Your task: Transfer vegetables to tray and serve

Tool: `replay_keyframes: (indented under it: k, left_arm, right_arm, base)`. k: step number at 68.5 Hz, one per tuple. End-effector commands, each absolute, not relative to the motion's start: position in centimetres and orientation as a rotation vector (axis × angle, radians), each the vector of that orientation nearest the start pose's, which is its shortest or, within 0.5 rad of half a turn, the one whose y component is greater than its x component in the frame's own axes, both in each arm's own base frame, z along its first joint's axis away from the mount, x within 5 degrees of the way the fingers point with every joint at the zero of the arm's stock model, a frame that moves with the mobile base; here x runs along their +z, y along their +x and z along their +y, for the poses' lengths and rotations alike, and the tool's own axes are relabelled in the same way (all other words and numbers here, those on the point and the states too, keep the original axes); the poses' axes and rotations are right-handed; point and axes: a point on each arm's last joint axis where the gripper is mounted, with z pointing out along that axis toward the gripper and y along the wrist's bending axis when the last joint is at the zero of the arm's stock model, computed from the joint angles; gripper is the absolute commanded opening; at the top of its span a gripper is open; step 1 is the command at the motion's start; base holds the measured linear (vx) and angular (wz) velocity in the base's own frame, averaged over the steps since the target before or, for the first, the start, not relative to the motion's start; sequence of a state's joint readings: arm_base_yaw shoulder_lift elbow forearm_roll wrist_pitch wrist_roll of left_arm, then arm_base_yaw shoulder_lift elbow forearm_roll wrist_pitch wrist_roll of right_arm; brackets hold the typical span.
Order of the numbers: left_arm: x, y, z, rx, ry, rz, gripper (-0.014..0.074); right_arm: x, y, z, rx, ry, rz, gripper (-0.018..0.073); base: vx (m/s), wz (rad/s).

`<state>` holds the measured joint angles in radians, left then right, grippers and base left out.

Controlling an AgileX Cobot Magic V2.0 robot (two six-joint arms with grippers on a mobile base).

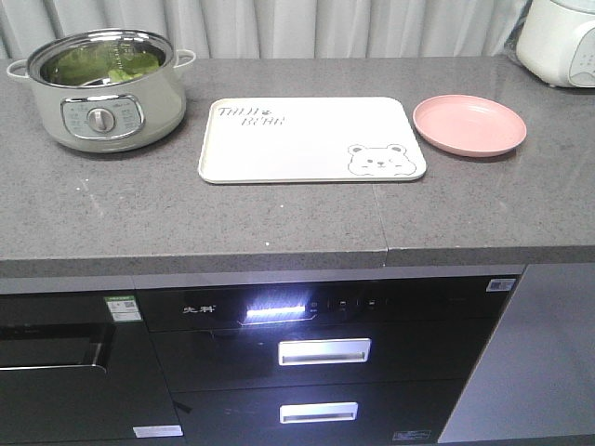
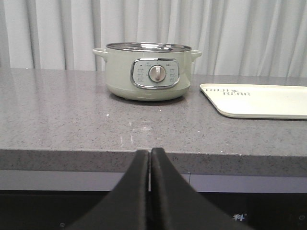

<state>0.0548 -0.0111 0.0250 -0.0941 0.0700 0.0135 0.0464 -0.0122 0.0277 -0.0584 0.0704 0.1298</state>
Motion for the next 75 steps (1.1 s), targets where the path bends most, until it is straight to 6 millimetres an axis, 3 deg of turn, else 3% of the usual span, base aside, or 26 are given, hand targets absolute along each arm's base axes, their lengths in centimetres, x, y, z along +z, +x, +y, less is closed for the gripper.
replay_keyframes:
  k: [1,75]
  left_arm:
    - [19.67,5.65,0.29,-0.033,-0.110,1.508,-0.0006]
    - [19.67,5.65,0.29,-0.033,-0.110,1.508,-0.0006]
  right_arm:
    - [20.01,5.65,0.27,0.087,0.009,1.501,-0.0006]
    - [20.01,5.65,0.27,0.087,0.009,1.501,-0.0006]
  base:
    - [0.07,-0.02]
    - [0.09,-0.01]
